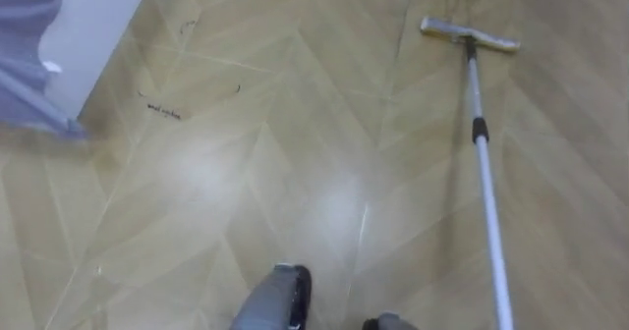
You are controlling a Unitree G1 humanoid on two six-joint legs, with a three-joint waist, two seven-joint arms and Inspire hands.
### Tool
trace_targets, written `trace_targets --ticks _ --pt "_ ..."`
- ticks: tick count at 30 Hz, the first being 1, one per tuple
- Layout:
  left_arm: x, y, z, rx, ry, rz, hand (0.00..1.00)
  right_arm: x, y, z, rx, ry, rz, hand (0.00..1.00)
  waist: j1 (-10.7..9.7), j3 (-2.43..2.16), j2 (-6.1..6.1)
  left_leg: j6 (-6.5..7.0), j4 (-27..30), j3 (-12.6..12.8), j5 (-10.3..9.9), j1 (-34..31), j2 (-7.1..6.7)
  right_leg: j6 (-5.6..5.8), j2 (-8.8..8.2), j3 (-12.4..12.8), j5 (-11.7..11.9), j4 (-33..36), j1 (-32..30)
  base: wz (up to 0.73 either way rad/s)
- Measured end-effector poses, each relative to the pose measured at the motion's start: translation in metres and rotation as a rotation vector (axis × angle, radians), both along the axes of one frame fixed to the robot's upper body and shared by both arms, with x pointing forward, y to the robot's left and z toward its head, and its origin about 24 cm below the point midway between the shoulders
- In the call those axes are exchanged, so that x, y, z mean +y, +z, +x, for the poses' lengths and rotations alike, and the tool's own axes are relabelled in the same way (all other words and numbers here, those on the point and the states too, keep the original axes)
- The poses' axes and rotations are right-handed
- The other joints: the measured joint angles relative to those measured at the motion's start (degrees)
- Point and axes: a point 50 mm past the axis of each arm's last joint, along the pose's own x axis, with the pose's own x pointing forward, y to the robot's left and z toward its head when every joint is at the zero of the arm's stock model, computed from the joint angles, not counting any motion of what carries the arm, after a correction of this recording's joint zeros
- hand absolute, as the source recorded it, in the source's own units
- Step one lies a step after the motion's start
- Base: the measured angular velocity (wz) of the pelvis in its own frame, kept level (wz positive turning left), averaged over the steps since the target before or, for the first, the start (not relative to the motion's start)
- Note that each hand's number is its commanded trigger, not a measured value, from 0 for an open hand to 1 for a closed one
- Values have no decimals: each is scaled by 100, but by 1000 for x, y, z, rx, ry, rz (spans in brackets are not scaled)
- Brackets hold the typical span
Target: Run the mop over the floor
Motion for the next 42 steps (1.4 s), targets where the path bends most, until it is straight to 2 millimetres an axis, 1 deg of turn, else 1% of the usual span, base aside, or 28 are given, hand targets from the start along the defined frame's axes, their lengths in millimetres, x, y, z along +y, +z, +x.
trace_targets --ticks 2,3,5,6,8,10,12,13,15,16,17,18,19,20,21,23,25,26,27,28,30,31,33,34,36,37,40,42 --pt "1 0 0 -2 12 -1 0 -3 -2 -37 94 1 -9 100 -43 -27 18 172 27 129 -246 227 -133 128 -168 84 27 235 86 -3" --pt "3 1 3 -20 24 0 0 -3 -2 -57 139 -9 -8 100 -155 -50 71 283 86 203 -392 329 -185 255 -255 91 246 656 -35 0" --pt "3 3 10 -65 26 3 0 -1 -2 -83 200 -23 -3 100 -280 -96 203 358 158 192 -647 483 -220 339 -252 220 740 1327 -335 -8" --pt "4 3 13 -85 27 9 0 3 -3 -93 221 -28 8 100 -297 -99 274 379 133 182 -762 620 -221 383 -204 333 794 1499 -502 -25" --pt "4 4 16 -102 20 12 0 11 -5 -99 232 -30 21 100 -401 -52 313 387 57 180 -886 831 -219 398 -198 313 773 1342 -841 -21" --pt "3 4 16 -101 2 9 0 19 -8 -99 233 -33 35 100 -505 -57 331 372 -71 181 -980 1047 -218 362 -201 294 800 557 -1056 -10" --pt "1 3 11 -73 1 8 0 27 -11 -95 248 -23 46 100 -502 -57 315 272 -188 149 -1146 1405 -188 198 -180 173 1152 -581 -1049 -4" --pt "2 3 9 -61 4 9 0 27 -11 -92 250 -22 46 100 -496 -54 308 241 -186 131 -1201 1507 -181 148 -169 132 1273 -624 -1028 0" --pt "3 1 0 -8 33 13 0 21 -10 -66 232 -13 14 100 -410 -40 286 82 42 15 -1390 1732 -84 30 -117 -26 1238 -551 -717 -2" --pt "5 1 -1 0 34 18 0 19 -9 -52 214 -4 0 100 -408 -42 296 59 257 -44 -1378 1695 -71 -21 -108 -55 1177 -489 -680 4" --pt "8 1 -1 11 35 29 0 14 -6 -25 180 17 -32 100 -388 -1 232 -137 917 -59 -1261 1461 19 -121 -66 -86 1015 -283 -660 -4" --pt "11 2 0 16 25 49 0 9 0 6 118 43 -63 100 -268 12 212 -288 1699 -50 -1002 1160 168 -183 15 -73 800 -15 -661 -13" --pt "12 2 0 17 24 55 0 7 3 22 84 59 -76 100 -200 36 174 -316 2083 -56 -828 991 230 -210 62 -60 693 113 -652 -23" --pt "14 3 3 18 24 61 0 4 11 52 8 84 -94 100 -82 73 96 -349 2766 -77 -336 679 303 -264 124 -34 493 351 -639 0" --pt "15 3 5 10 21 61 0 4 18 79 -77 84 -96 100 -7 105 -2 -428 3186 -105 -32 381 289 -295 140 0 305 541 -627 13" --pt "13 3 8 0 18 52 0 2 29 104 -175 75 -89 100 153 126 -71 -308 2981 -62 -201 11 322 -319 181 -2 157 594 -559 8" --pt "12 2 3 14 22 46 0 7 34 120 -232 69 -63 100 288 161 -132 -325 1900 -43 -288 -124 303 -293 183 -19 98 464 -313 -2" --pt "10 1 -5 35 26 30 0 8 33 119 -235 64 -45 100 301 133 -64 -344 900 -58 -248 -88 297 -291 182 -124 28 255 -31 14" --pt "12 1 -9 47 28 22 0 9 28 110 -212 62 -34 100 294 106 -20 -150 296 -26 1 -69 259 -223 154 -176 -65 78 215 24" --pt "13 1 -10 49 28 18 0 9 25 102 -193 56 -30 100 271 81 -49 -103 224 2 6 -19 210 -159 104 -189 -114 -1 311 49" --pt "8 1 -3 38 30 -9 0 -2 16 64 -102 25 -40 100 181 65 -19 237 131 77 -187 200 31 -34 -10 -161 -167 -241 576 49" --pt "7 1 1 31 28 -15 0 -6 14 53 -72 21 -48 100 165 62 -13 269 109 87 -240 252 -43 5 -65 -134 -147 -163 588 35" --pt "2 1 10 -8 23 -32 0 -20 10 2 74 20 -100 100 9 -5 120 415 103 90 -472 469 -313 350 -278 -130 159 457 511 38" --pt "1 1 11 -12 22 -34 0 -22 9 -11 108 17 -111 100 -30 -18 178 443 105 87 -550 547 -339 381 -304 -115 301 629 488 19" --pt "3 1 7 -9 23 -31 0 -21 6 -50 198 2 -120 100 -115 -86 362 476 10 -4 -787 837 -400 419 -242 110 988 1306 216 -4" --pt "3 1 7 -12 24 -30 0 -19 5 -55 207 -2 -116 100 -135 -99 392 472 -24 -36 -813 876 -401 412 -195 171 1000 1361 110 -14" --pt "2 1 9 -23 20 -32 0 -8 0 -69 232 -27 -87 100 -342 -55 501 464 -310 -97 -831 1125 -400 371 -75 270 868 1091 -650 -1" --pt "2 1 2 -5 23 -33 0 2 -3 -83 254 -51 -49 100 -439 -53 484 377 -554 -119 -884 1419 -398 313 -137 293 967 -69 -947 2"
